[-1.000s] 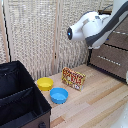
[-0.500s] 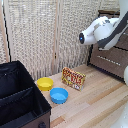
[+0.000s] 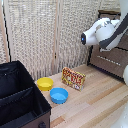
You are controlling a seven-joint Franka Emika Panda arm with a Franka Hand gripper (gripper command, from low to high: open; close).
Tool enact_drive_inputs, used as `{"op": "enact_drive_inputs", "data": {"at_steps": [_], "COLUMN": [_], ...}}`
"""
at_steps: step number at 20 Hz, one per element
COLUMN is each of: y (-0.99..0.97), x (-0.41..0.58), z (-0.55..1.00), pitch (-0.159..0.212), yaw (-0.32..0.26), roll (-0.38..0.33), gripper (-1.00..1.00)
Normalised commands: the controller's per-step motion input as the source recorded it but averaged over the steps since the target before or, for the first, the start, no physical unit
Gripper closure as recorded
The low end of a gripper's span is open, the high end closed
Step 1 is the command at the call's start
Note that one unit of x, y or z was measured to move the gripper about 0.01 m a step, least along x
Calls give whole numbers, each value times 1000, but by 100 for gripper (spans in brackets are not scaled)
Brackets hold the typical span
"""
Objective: With caution, bring your gripper towards the upper drawer's hold. Grasp the drawer hold tightly with your gripper tool. Pull the drawer in your direction to reveal the contents of the top drawer.
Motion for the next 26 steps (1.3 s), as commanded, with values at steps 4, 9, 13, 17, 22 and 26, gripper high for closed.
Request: {"op": "enact_drive_inputs", "data": {"at_steps": [4,9,13,17,22,26], "y": [-19,10,661,926,951,964], "x": [78,135,135,159,215,194], "z": [0,6,-111,-200,-254,-193], "pitch": [0,2,14,25,8,-55], "yaw": [1,-8,-61,-69,-47,-3], "roll": [-16,6,-11,-39,-30,-15], "gripper": [100,100,100,100,100,100]}}
